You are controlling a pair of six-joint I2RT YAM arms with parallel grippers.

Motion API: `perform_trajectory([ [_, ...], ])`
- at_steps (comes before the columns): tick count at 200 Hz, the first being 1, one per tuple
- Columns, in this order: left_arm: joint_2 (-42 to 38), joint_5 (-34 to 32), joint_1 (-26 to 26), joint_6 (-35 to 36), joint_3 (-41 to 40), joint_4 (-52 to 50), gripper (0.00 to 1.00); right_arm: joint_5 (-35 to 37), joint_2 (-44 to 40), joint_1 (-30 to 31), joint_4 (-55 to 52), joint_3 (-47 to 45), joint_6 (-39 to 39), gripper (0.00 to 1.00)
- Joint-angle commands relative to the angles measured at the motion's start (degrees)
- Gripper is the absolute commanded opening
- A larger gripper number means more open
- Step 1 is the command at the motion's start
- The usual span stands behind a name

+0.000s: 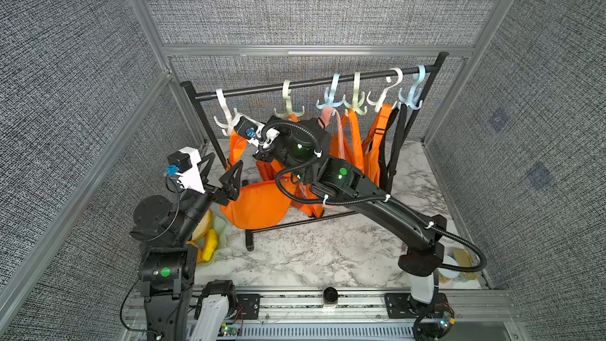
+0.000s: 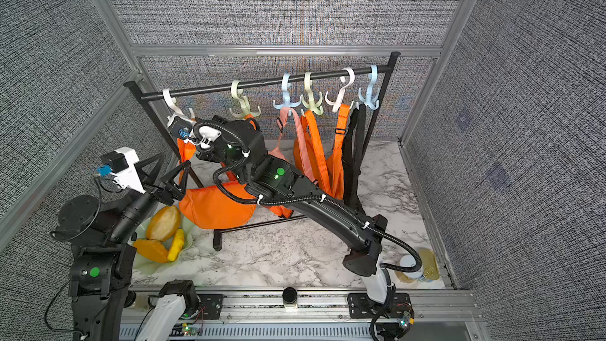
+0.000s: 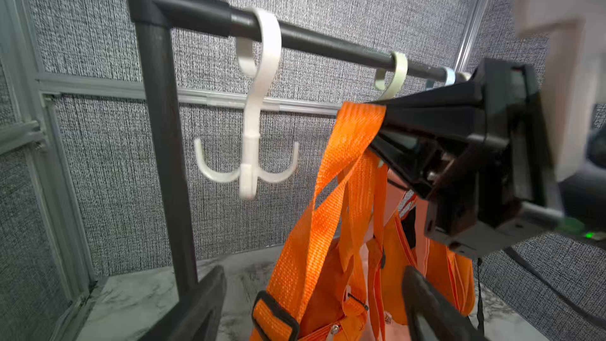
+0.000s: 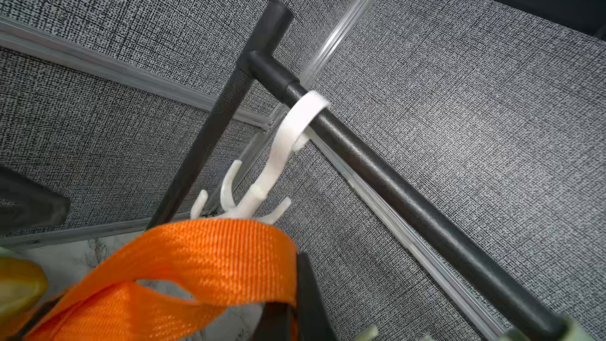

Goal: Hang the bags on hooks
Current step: Hang the bag on the hook.

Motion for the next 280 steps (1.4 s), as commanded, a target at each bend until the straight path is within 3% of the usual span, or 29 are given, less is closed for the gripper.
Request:
perform_trajectory([
  [1, 0.98, 0.14, 0.14, 3.2, -0.12, 0.1, 0.84, -1.62, -0.33, -0.04, 2.59, 0.63, 1.05, 0.0],
  [27, 4.12, 1.28, 0.06, 3.48, 0.97, 0.65, 0.83, -2.39, -0.2, -0.04, 2.03, 1.63, 1.31, 0.0],
  [46, 5.62, 1.06, 0.0, 3.12, 0.81, 1.87, 0.76, -2.76, -0.49, -0.04, 1.7, 1.65, 1.4, 0.0],
  [59, 6.45, 0.42, 0.0, 2.68, 0.8, 2.19, 0.65, -2.9, -0.51, -0.17, 1.72, 1.44, 1.4, 0.0],
  [83, 6.8, 0.51, 0.0, 1.65, 1.37, 2.38, 0.3, -3.34, -0.17, -0.89, 1.47, 1.26, 1.66, 0.0],
  [98, 6.06, -1.2, 0.04, 1.44, 1.89, 1.72, 0.17, -3.79, -0.07, -1.51, 1.59, 1.0, 2.06, 0.0],
  [112, 5.17, -3.1, 0.04, 1.44, 2.27, 1.04, 0.11, -4.49, -0.16, -2.05, 2.3, 0.2, 2.37, 0.0],
  [174, 5.73, -1.82, 0.0, 0.04, 3.55, -1.34, 0.01, -6.75, 1.56, -4.25, 7.79, -0.68, 2.11, 0.0],
  [280, 5.19, 2.8, 0.0, -4.24, 3.37, -0.64, 0.0, -11.0, 7.75, -7.59, 11.72, 4.62, 4.75, 0.04],
])
